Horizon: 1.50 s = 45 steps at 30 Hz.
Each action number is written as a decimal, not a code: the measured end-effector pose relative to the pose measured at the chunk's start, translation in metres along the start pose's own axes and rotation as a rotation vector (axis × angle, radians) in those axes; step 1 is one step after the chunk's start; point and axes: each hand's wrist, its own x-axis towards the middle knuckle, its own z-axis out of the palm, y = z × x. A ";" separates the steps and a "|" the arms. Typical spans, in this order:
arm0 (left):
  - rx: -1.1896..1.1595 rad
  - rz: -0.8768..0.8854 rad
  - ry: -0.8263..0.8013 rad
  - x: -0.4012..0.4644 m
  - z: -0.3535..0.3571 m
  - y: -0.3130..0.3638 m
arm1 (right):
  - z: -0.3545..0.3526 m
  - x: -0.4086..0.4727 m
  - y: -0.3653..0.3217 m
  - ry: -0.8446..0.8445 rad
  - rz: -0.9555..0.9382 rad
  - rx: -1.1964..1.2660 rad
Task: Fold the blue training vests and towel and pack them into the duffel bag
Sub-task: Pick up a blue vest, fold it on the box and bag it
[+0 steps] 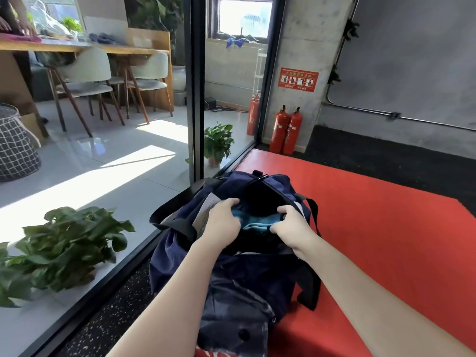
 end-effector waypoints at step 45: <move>-0.256 0.434 -0.562 -0.294 0.275 0.205 | -0.226 -0.282 0.342 0.510 0.227 0.545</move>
